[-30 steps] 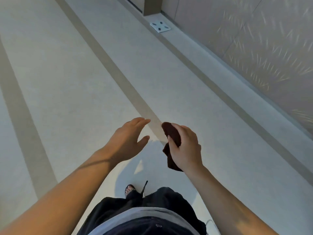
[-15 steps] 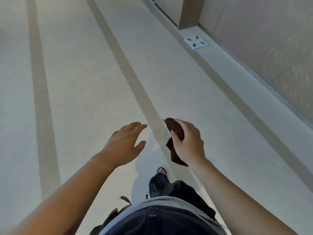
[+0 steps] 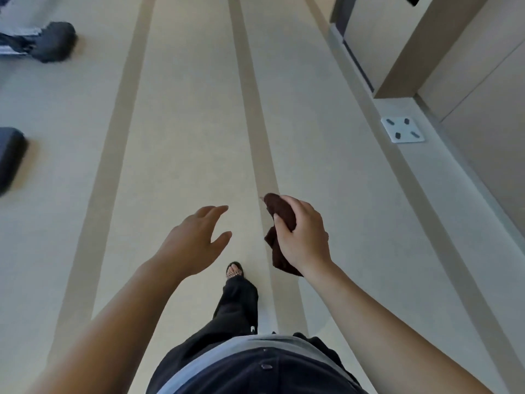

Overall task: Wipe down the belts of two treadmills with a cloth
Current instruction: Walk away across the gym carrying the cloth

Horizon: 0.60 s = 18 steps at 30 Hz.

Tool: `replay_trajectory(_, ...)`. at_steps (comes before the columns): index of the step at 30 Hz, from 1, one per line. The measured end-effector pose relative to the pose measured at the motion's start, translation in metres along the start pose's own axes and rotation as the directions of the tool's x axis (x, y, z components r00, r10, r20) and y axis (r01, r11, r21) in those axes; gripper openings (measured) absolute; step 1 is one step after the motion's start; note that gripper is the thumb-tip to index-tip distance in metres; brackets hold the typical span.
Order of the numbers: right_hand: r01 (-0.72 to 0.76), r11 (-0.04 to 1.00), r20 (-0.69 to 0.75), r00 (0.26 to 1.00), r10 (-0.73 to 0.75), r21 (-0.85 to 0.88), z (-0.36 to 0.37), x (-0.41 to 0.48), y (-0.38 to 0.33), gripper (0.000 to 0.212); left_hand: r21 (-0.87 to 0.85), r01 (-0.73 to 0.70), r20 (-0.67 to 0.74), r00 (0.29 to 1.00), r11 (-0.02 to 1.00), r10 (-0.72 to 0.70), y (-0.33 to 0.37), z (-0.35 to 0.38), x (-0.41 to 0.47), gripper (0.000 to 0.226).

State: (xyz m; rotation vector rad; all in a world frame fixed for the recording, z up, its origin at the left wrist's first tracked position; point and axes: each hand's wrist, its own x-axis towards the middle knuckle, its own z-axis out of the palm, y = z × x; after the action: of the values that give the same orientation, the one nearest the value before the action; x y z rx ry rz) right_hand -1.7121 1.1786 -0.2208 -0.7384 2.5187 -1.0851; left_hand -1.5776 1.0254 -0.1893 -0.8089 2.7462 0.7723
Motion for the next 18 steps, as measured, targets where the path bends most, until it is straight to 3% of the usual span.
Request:
replay_trajectory(11, -0.200, 0.978, -0.251, 0.946, 0.207, 0.052, -0.050, 0.260, 0.017, 0.037, 0.168, -0.379, 0.172, 0.920, 0.910, 0.351, 0.079, -0.091, 0.322, 0.056)
replay_trajectory(18, -0.273, 0.956, -0.294, 0.910, 0.293, 0.109, -0.078, 0.440, 0.061, 0.035, 0.189, -0.452, 0.248, 0.881, 0.872, 0.403, 0.126, -0.119, 0.514, 0.055)
